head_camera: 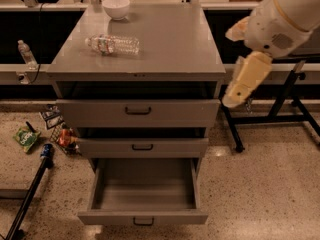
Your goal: Place water bottle into bottom drawer
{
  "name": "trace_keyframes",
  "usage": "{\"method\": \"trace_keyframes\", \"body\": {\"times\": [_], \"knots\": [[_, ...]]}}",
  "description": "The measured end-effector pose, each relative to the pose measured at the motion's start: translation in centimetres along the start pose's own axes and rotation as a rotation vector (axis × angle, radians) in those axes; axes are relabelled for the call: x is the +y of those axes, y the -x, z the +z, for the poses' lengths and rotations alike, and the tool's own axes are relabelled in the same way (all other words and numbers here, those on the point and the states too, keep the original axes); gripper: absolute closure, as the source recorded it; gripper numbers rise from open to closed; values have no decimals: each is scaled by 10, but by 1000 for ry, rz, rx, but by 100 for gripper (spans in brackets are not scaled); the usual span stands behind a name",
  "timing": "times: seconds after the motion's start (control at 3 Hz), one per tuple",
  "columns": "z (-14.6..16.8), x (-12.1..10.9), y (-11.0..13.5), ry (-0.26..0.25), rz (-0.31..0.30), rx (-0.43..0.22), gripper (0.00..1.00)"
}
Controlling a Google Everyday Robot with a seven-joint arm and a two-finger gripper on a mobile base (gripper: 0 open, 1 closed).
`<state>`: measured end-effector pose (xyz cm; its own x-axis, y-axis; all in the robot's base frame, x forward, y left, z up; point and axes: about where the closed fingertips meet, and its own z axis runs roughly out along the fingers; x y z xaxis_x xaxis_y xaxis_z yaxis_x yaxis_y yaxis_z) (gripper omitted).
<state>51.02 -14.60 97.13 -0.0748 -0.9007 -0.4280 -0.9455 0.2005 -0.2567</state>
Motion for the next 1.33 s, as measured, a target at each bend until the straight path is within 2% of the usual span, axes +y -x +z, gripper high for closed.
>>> {"method": "trace_keyframes", "body": {"times": [0.33,0.67,1.0,1.33], "knots": [[30,-28,41,-7,-25,-162,0],[48,-52,75,-22,-63,-252,0],[49,-55,78,-24,-66,-257,0],[59,-82,81,-61,-45,-267,0]]}}
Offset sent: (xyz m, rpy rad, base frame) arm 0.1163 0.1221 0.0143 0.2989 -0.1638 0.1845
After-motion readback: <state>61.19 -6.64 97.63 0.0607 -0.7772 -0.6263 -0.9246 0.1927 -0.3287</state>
